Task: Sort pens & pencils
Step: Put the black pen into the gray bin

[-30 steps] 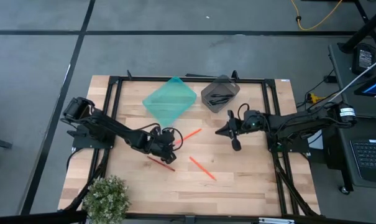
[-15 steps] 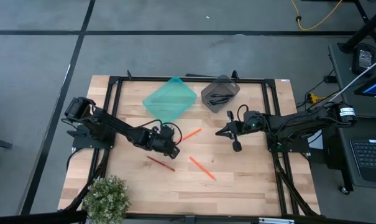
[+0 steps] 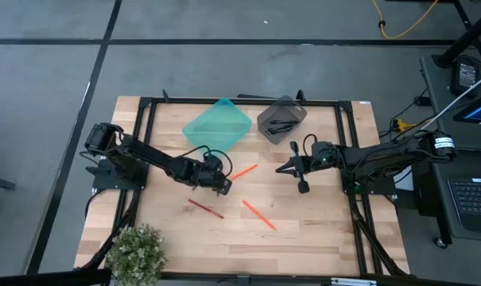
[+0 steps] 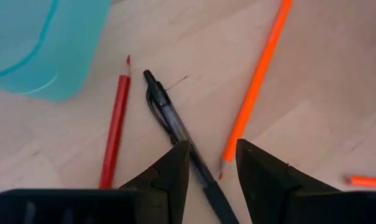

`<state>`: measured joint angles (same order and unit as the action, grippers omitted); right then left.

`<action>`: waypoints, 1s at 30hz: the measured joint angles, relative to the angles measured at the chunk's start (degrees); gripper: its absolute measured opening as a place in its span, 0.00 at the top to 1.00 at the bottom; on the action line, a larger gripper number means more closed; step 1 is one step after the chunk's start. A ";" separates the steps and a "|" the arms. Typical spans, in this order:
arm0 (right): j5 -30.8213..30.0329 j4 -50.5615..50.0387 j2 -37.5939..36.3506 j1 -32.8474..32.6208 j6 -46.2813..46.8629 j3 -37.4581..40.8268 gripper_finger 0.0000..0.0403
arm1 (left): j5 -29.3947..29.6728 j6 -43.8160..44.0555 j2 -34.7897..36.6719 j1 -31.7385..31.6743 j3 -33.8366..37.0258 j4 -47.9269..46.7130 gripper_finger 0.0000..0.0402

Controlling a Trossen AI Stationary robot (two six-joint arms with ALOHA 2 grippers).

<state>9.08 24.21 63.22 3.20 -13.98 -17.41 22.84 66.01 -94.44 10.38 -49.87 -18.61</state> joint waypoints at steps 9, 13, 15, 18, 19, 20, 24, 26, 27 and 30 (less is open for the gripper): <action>0.02 -0.50 0.02 0.00 0.01 0.00 0.95 | -3.98 2.32 -5.19 -0.12 -0.09 0.11 0.69; 0.00 -0.55 0.02 0.00 0.02 0.00 0.95 | -4.20 3.97 -6.61 -0.06 -0.24 -0.01 0.69; 0.02 -0.55 0.02 0.00 0.00 0.00 0.95 | -4.14 4.22 -6.85 0.21 -0.24 -0.45 0.69; 0.02 -0.57 0.02 0.00 0.02 0.00 0.95 | -4.42 5.85 -6.91 0.49 -0.27 -1.08 0.69; 0.02 -0.57 0.02 0.00 0.02 0.00 0.95 | -4.66 6.70 -6.92 0.60 -0.28 -1.68 0.69; 0.02 -0.65 0.02 0.00 0.02 0.00 0.95 | -5.11 7.18 -6.92 0.67 -0.31 -2.16 0.69; 0.04 -1.54 0.02 0.00 0.11 0.00 0.95 | -6.63 8.38 -6.94 0.99 -0.43 -3.79 0.69; 0.04 -1.95 0.02 0.00 0.15 0.00 0.95 | -6.85 8.85 -6.94 1.00 -0.46 -4.36 0.69; 0.04 -2.13 0.02 0.00 0.15 0.00 0.95 | -6.96 8.88 -6.93 1.02 -0.46 -4.57 0.69; 0.04 -2.26 0.02 0.00 0.17 0.00 0.95 | -7.40 8.64 -6.90 0.98 -0.46 -5.24 0.69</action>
<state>9.13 21.95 63.24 3.20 -13.80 -17.41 15.44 74.65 -101.34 11.35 -50.33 -23.85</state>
